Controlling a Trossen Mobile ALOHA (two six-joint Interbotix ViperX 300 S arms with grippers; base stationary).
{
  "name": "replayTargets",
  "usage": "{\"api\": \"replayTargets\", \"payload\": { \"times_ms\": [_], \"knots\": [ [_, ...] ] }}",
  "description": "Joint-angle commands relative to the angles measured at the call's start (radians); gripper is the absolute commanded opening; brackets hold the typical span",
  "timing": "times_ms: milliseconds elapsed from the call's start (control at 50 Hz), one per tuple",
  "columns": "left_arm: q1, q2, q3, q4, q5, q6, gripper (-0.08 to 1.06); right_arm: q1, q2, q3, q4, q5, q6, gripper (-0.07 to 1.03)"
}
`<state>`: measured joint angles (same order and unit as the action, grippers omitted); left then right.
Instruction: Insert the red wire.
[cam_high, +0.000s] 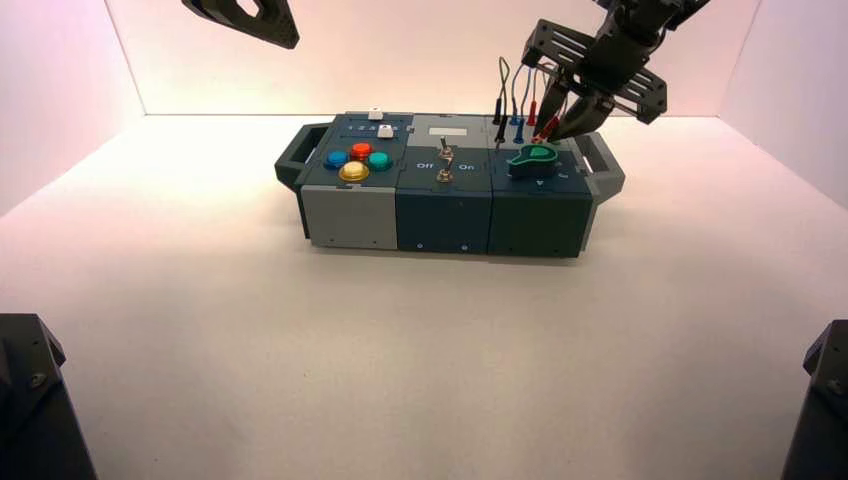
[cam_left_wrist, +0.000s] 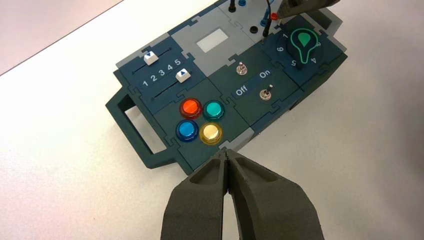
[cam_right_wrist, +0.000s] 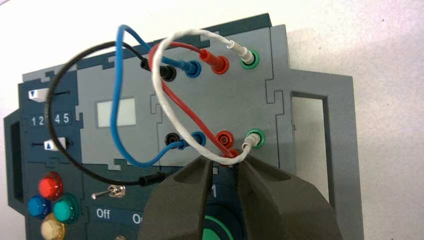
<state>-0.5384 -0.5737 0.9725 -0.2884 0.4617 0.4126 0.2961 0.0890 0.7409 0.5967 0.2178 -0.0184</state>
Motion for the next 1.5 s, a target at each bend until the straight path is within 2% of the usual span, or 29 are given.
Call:
{"api": "replayTargets", "payload": {
  "times_ms": [20, 260, 280, 460, 700, 980, 1080, 1120, 1180, 1200, 1220, 1500],
  "knots": [
    [-0.003, -0.006, -0.021, 0.002, -0.008, 0.003, -0.03, 0.005, -0.041, -0.026, -0.002, -0.003, -0.002, 0.22],
    [-0.003, -0.008, -0.021, 0.002, -0.008, 0.003, -0.03, 0.005, -0.041, -0.025, -0.005, -0.005, -0.003, 0.2],
    [-0.003, -0.006, -0.021, 0.0, -0.008, 0.003, -0.03, 0.005, -0.041, -0.023, -0.006, -0.008, -0.003, 0.15],
    [-0.003, -0.006, -0.021, 0.002, -0.008, 0.003, -0.03, 0.005, -0.041, -0.02, -0.015, -0.015, -0.006, 0.0],
    [-0.003, -0.006, -0.018, 0.002, -0.008, 0.003, -0.03, 0.003, -0.063, -0.012, -0.025, -0.018, -0.014, -0.02],
    [-0.003, -0.002, -0.018, 0.002, -0.011, 0.003, -0.03, 0.009, -0.097, 0.015, -0.095, -0.054, -0.014, -0.02],
    [0.0, 0.0, -0.018, 0.002, -0.011, 0.005, -0.03, 0.029, -0.097, 0.023, -0.133, -0.077, -0.017, -0.02],
    [-0.003, 0.0, -0.018, 0.002, -0.011, 0.003, -0.03, 0.052, -0.095, 0.026, -0.173, -0.098, -0.021, -0.02],
    [-0.003, 0.002, -0.018, 0.002, -0.012, 0.005, -0.03, 0.067, -0.094, 0.026, -0.195, -0.107, -0.023, -0.02],
    [-0.003, 0.003, -0.018, 0.002, -0.014, 0.005, -0.03, 0.081, -0.092, 0.026, -0.215, -0.118, -0.023, -0.02],
    [0.0, 0.008, -0.018, 0.002, -0.014, 0.005, -0.03, 0.109, -0.084, 0.029, -0.259, -0.15, -0.023, -0.02],
    [0.0, 0.009, -0.012, 0.002, -0.014, 0.005, -0.03, 0.118, -0.067, 0.052, -0.313, -0.202, -0.025, -0.02]
  ]
}}
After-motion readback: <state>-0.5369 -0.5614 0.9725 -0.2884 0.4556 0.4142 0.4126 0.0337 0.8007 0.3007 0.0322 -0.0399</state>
